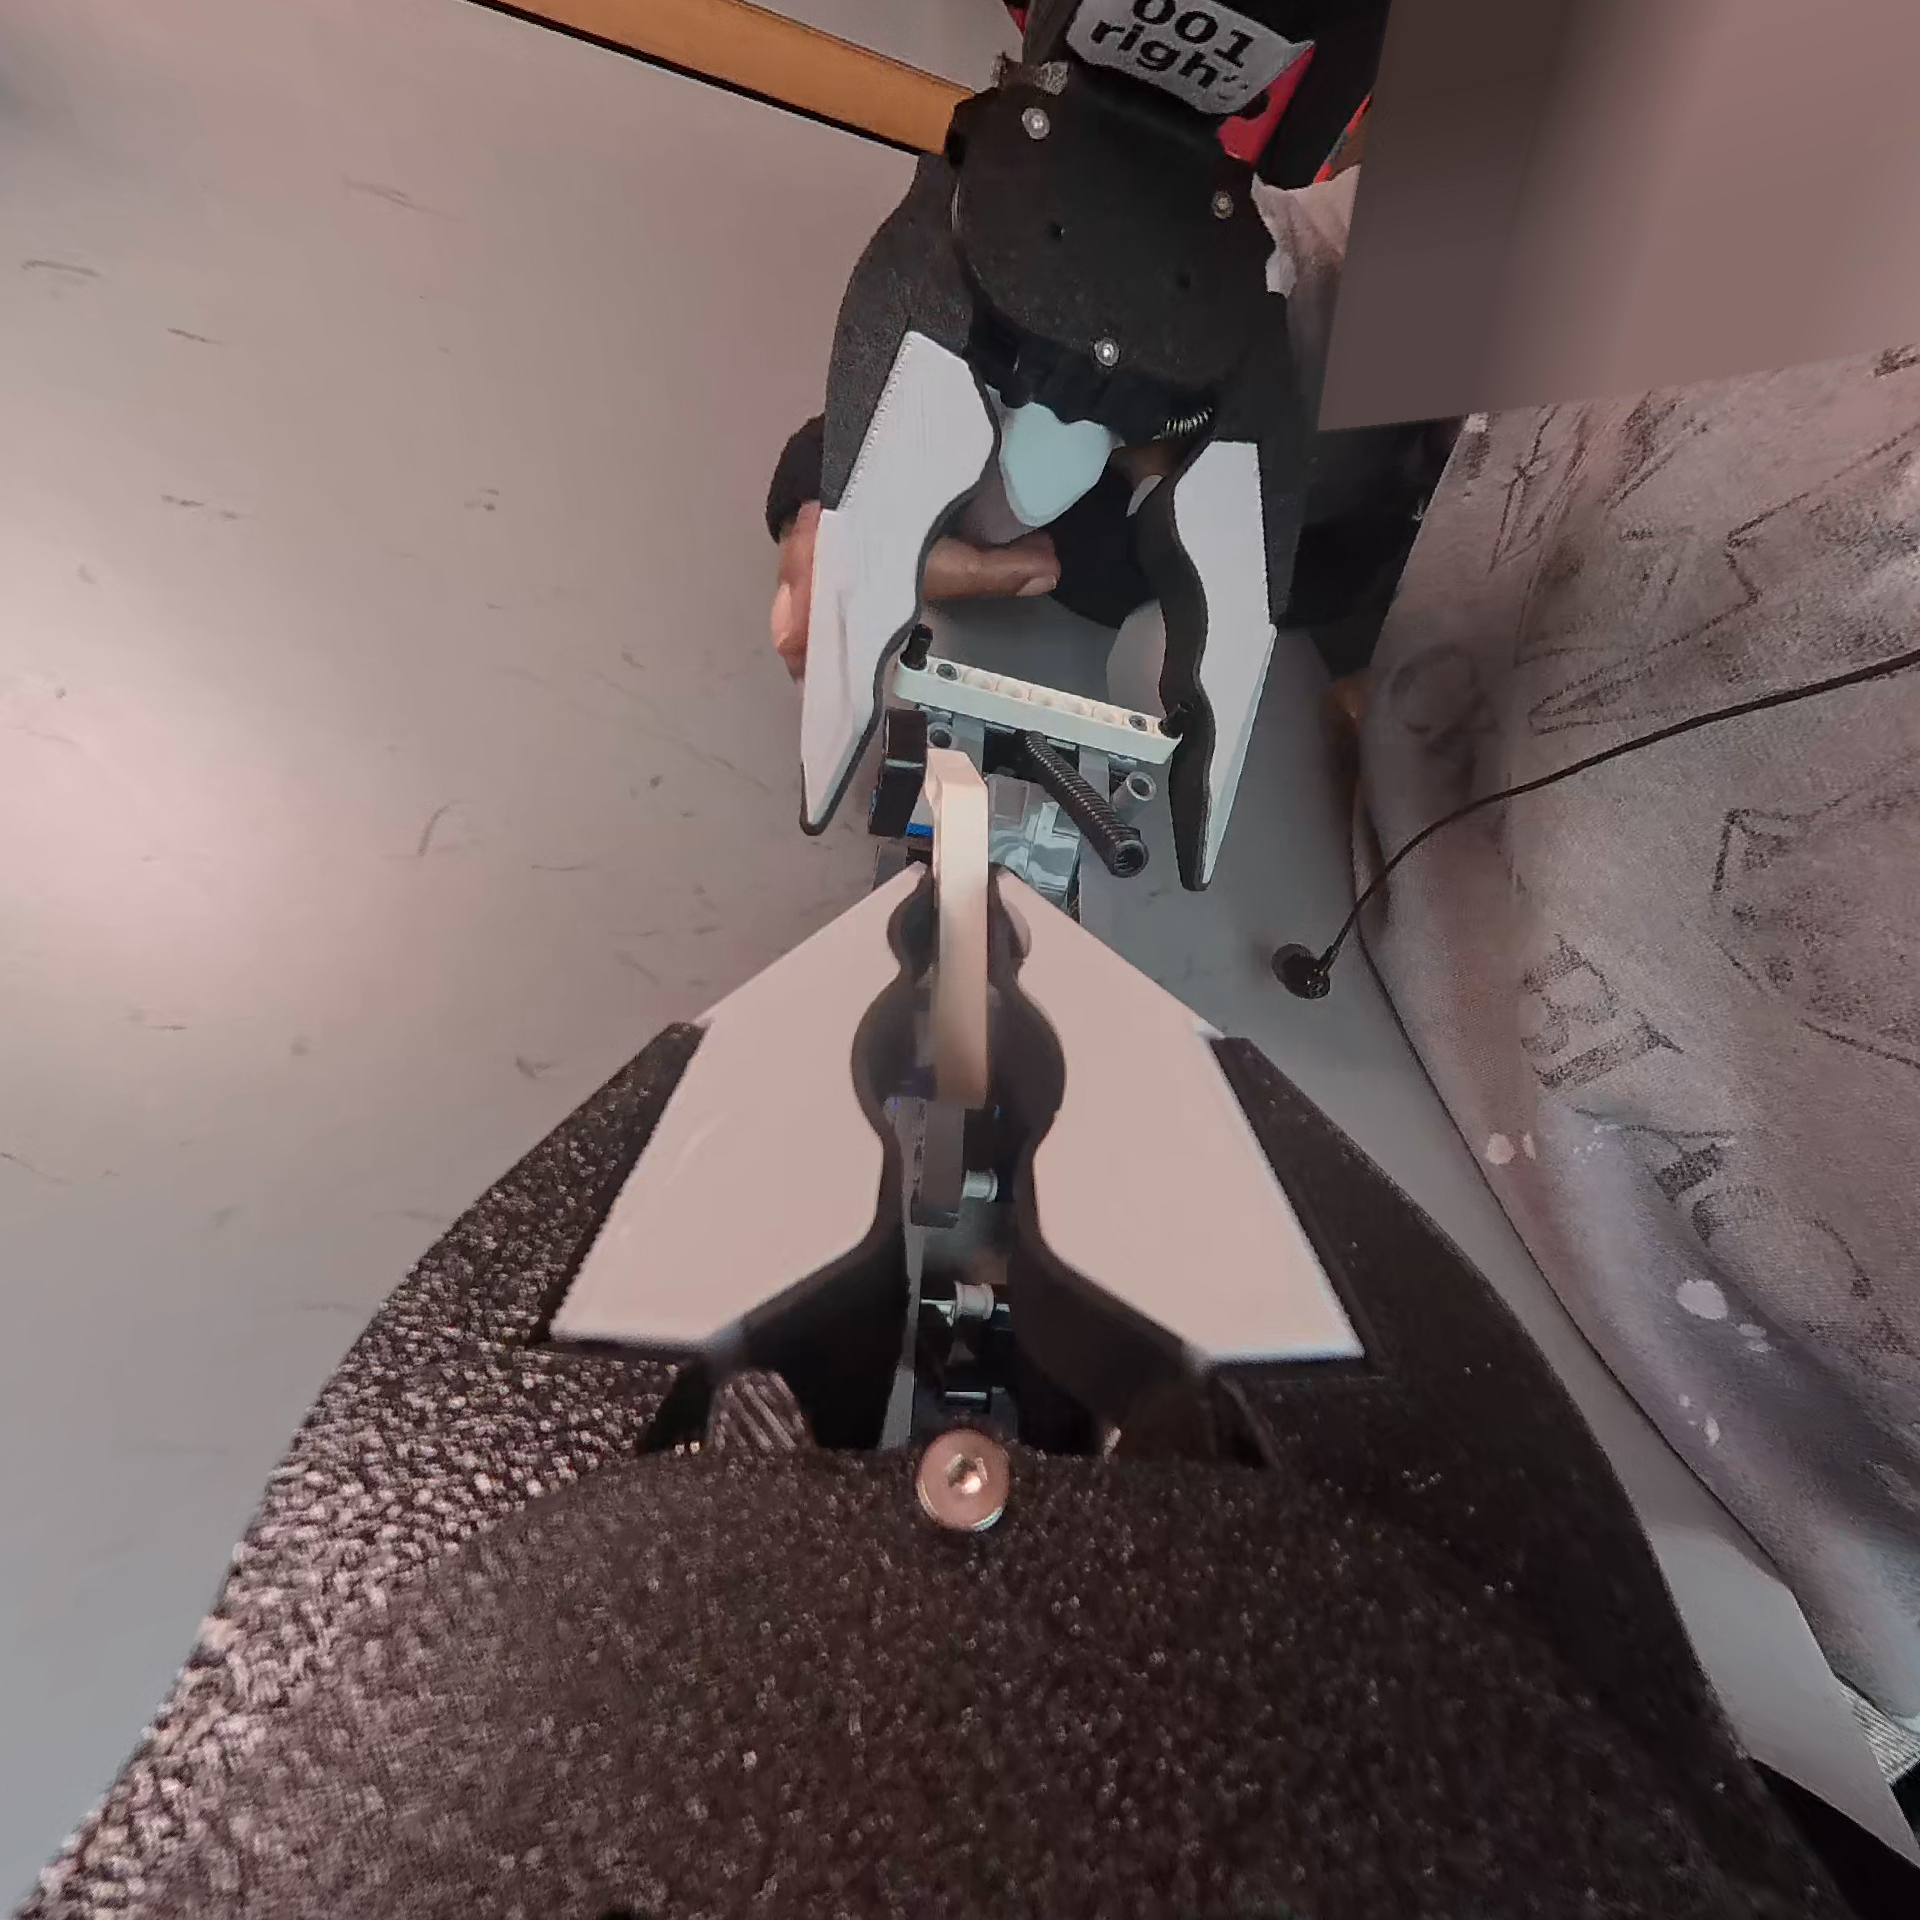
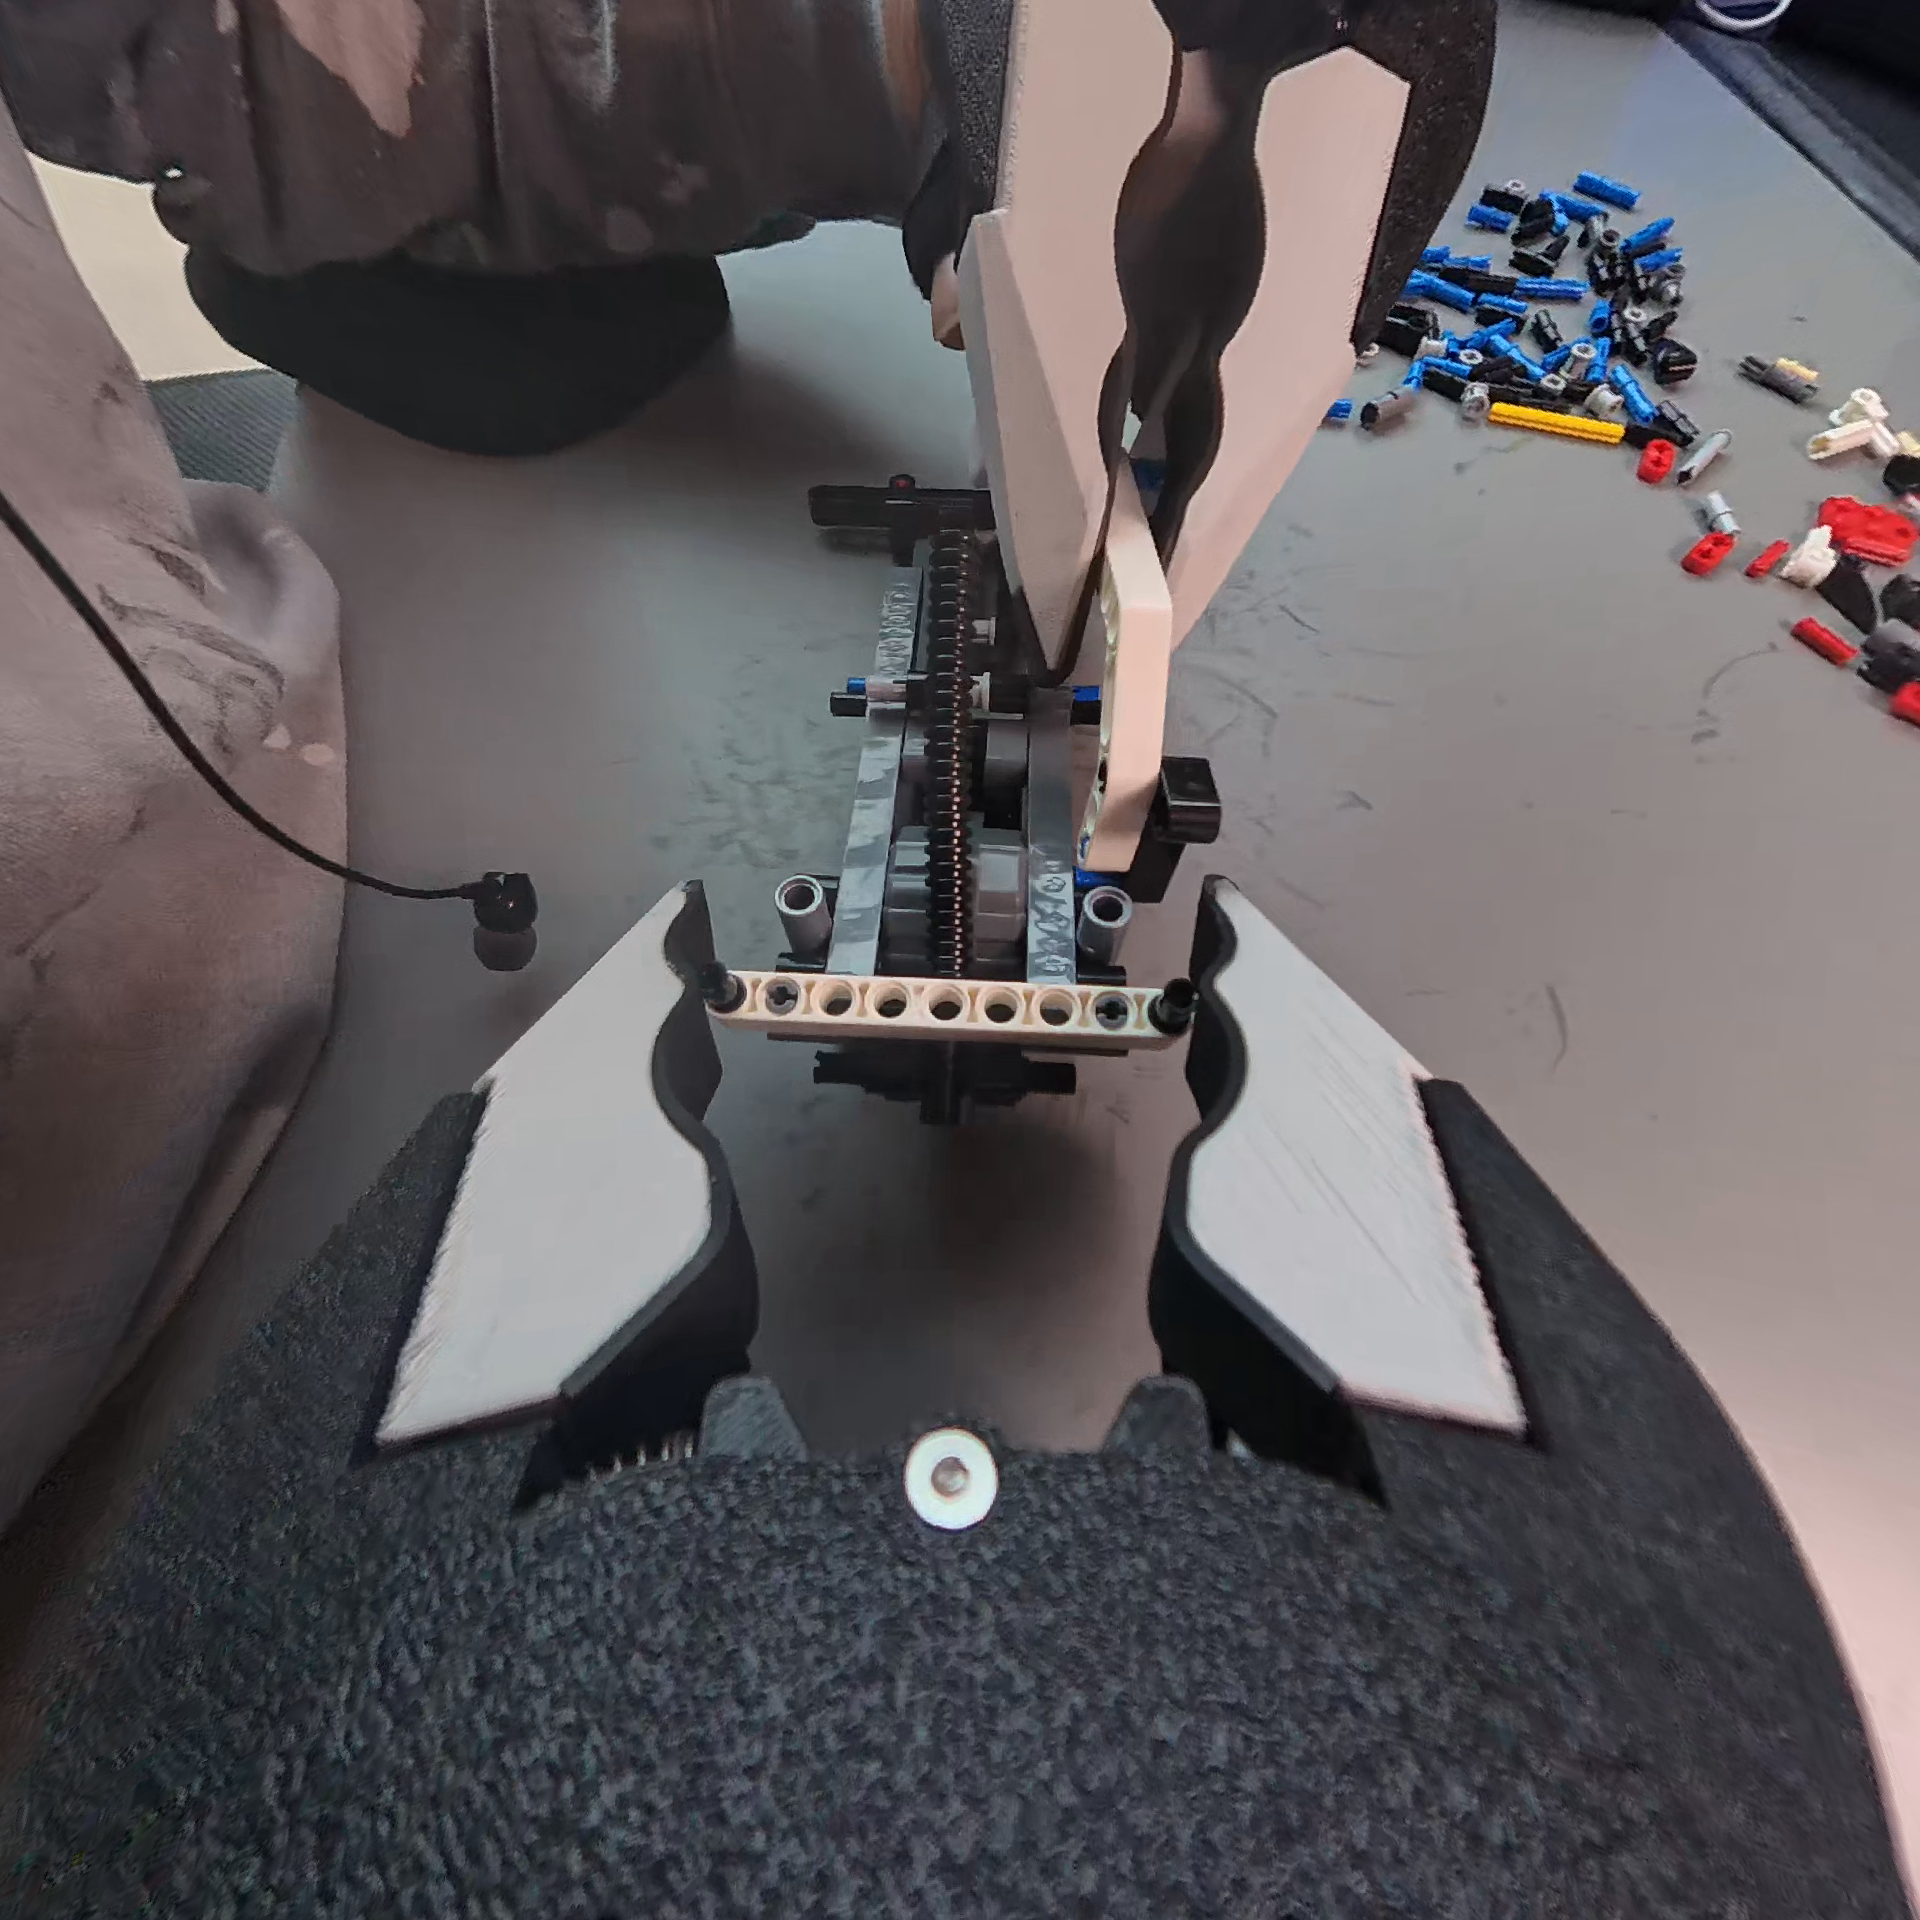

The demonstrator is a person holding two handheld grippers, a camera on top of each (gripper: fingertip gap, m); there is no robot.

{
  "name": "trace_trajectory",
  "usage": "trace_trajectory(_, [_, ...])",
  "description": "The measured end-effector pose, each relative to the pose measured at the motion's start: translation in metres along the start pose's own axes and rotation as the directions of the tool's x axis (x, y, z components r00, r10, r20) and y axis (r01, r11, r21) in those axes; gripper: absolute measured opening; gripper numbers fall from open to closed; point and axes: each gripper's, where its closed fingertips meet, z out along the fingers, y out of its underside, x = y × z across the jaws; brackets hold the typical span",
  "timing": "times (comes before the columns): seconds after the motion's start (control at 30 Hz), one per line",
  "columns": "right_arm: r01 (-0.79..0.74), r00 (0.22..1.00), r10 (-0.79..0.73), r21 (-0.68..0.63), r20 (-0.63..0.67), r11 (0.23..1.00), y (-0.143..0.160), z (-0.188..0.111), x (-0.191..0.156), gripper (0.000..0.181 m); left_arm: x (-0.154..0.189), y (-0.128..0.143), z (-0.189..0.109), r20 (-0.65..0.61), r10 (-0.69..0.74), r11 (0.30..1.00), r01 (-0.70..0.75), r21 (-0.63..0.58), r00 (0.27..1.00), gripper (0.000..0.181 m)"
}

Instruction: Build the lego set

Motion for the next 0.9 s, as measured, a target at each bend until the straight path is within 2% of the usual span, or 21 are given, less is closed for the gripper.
trace_trajectory(0.13, [0.005,0.998,-0.008,0.045,0.062,0.999,-0.002,0.000,-0.001,0.090,0.002,0.003,-0.001,-0.023,-0.025,1.000,0.025,0.009,0.999,0.008])
trace_trajectory(0.37, [0.001,0.986,-0.009,0.052,0.164,0.999,-0.002,-0.004,-0.005,0.088,0.005,0.003,-0.001,-0.034,-0.066,0.998,0.066,0.003,0.997,0.008])
trace_trajectory(0.53, [-0.107,0.966,0.090,0.057,0.241,0.993,-0.012,-0.012,-0.008,0.090,0.008,0.004,0.000,-0.014,-0.106,0.994,0.105,-0.015,0.994,0.008])
trace_trajectory(0.63, [-0.147,0.965,0.131,0.052,0.225,0.988,-0.020,-0.018,-0.002,0.088,0.010,0.003,0.003,-0.011,-0.127,0.992,0.127,-0.010,0.992,0.008])
trace_trajectory(0.9, [-0.066,0.995,0.078,-0.190,0.059,0.980,0.000,-0.001,-0.013,0.087,0.015,0.003,0.007,-0.006,-0.114,0.993,0.114,-0.014,0.994,0.008])
